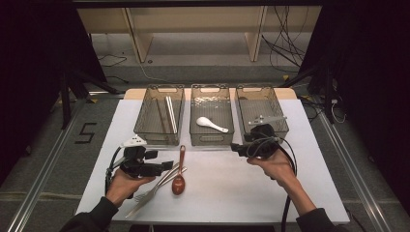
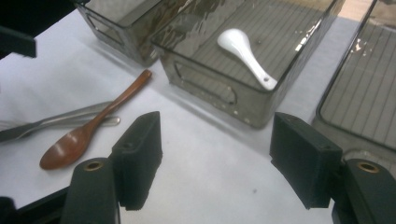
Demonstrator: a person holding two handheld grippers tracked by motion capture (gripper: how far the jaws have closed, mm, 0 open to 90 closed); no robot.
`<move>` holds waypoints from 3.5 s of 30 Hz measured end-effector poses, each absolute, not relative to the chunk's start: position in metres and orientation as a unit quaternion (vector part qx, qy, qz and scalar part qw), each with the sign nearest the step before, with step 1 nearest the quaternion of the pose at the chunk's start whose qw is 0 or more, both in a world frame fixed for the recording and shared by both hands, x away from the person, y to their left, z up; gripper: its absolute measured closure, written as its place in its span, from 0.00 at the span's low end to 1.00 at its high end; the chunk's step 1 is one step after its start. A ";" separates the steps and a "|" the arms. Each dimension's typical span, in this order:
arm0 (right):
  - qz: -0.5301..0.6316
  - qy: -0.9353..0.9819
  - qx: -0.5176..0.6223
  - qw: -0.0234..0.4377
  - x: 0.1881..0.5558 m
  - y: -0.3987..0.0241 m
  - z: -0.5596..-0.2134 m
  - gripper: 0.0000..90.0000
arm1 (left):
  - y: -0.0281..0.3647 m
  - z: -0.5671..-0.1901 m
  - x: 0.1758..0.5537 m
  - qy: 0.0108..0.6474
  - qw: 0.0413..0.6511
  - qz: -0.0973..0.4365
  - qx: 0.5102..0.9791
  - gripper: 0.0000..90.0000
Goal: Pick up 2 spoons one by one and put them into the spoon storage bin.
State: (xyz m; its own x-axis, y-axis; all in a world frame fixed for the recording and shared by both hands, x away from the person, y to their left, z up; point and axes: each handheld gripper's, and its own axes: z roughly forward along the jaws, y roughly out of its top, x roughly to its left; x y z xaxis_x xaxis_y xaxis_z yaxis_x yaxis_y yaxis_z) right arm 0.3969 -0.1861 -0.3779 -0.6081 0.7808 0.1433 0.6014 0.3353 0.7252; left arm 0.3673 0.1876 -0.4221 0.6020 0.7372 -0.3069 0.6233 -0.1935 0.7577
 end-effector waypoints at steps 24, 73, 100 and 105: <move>0.394 0.803 0.434 0.103 0.345 -0.220 -0.393 0.37 | 0.145 -0.441 0.409 0.453 0.391 0.047 0.800 0.26; 0.393 0.814 0.418 0.088 0.339 -0.215 -0.395 0.38 | 0.115 -0.473 0.432 0.441 0.266 0.042 0.856 0.62; 0.394 0.815 0.415 0.088 0.341 -0.214 -0.395 0.38 | 0.101 -0.473 0.435 0.420 0.283 0.019 0.862 0.84; 0.395 0.815 0.415 0.089 0.341 -0.214 -0.395 0.38 | 0.099 -0.471 0.433 0.414 0.287 0.012 0.864 0.87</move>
State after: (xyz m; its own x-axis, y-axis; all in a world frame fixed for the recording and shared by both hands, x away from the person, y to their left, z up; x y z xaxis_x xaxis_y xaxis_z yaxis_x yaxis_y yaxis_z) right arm 0.3414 -0.2145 -0.3949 -0.6394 0.7467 0.1834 0.6068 0.3436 0.7168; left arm 0.4331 0.0987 -0.4708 0.6574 0.7218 -0.2162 0.7079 -0.4933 0.5055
